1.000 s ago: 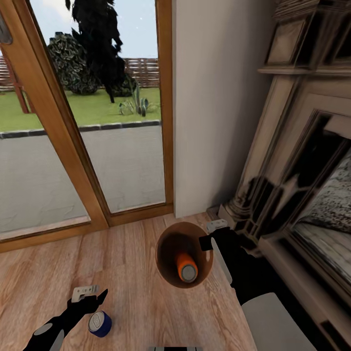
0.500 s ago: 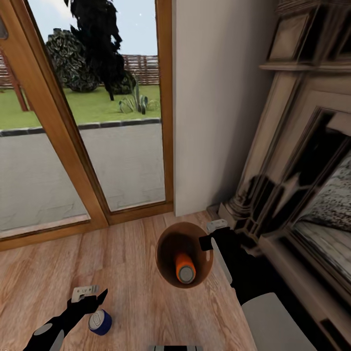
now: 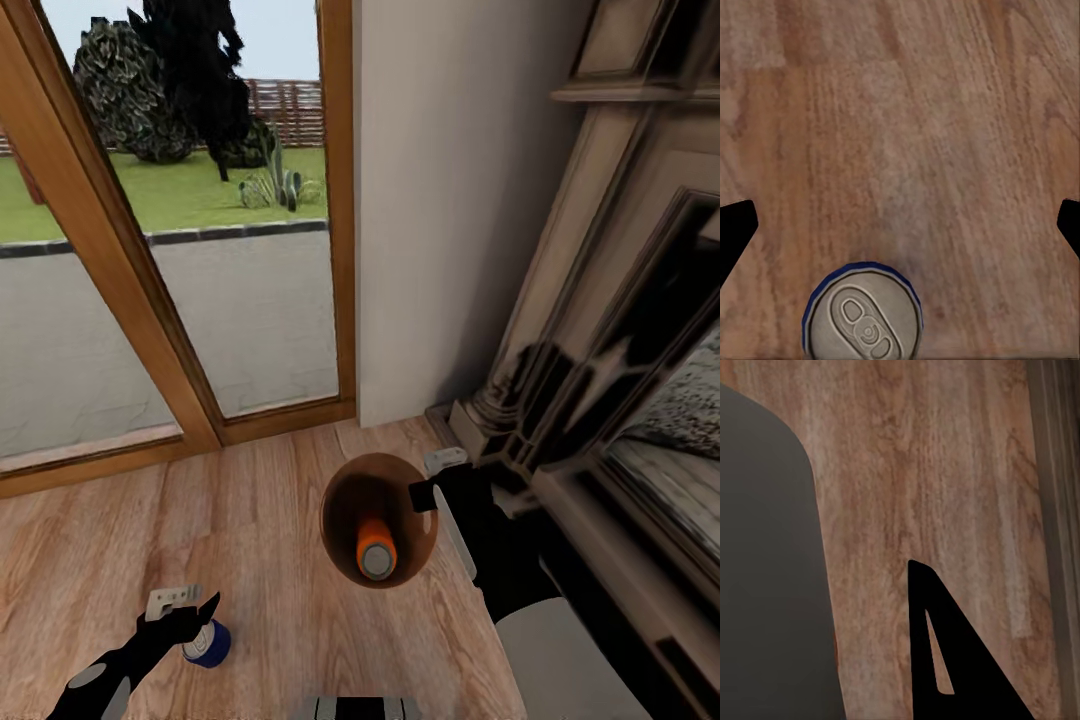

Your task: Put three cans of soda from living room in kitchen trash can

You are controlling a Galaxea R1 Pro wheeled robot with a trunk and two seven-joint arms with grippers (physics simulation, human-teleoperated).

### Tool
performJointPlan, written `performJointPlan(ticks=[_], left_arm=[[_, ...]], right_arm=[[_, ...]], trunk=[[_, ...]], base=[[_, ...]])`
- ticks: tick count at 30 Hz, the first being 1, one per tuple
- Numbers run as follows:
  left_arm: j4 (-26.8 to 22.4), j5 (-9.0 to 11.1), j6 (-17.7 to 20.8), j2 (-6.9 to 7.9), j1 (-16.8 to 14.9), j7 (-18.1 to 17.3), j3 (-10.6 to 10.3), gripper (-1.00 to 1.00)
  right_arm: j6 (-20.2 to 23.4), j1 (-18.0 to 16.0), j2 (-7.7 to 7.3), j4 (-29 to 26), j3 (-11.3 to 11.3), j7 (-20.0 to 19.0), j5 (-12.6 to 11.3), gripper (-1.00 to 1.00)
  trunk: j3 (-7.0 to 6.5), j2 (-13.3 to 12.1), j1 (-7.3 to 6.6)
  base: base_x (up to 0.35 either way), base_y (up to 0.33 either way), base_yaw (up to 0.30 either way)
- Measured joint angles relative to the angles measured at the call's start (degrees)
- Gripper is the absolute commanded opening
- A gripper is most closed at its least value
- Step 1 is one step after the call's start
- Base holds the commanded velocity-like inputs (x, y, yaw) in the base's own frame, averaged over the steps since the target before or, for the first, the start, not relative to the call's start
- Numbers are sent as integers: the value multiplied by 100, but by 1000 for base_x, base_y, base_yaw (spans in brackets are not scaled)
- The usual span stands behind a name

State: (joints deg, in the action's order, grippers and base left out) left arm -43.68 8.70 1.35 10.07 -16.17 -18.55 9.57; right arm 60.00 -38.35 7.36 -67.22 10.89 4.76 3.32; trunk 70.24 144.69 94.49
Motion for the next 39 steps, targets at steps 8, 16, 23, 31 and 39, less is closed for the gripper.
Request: performJointPlan(ticks=[8, 16, 23, 31, 39], left_arm=[[1, 0, -3, 3, 0, -15, 2, 100], [1, 0, -6, 4, 0, -17, 1, 100], [0, 0, 0, 5, 0, -18, 2, 100], [0, 13, -2, 39, 0, -45, 9, 100], [0, 32, -9, 56, 0, -71, 10, 100]], right_arm=[[0, -333, -18, -4, -20, 6, 15, -100], [0, -743, -38, 11, -34, 12, 15, -100], [0, -985, -52, 53, -49, 15, 12, -100], [0, -1076, -65, 68, -53, 17, 12, -100], [0, -1110, -68, 79, -53, 16, 8, -100]], trunk=[[88, 6, 9], [89, 6, 10], [199, 12, 23], [377, 23, 44], [422, 26, 49]], base=[[0, 0, 0], [0, 0, 0], [0, 0, 0], [0, 0, 0], [0, 0, 0]])
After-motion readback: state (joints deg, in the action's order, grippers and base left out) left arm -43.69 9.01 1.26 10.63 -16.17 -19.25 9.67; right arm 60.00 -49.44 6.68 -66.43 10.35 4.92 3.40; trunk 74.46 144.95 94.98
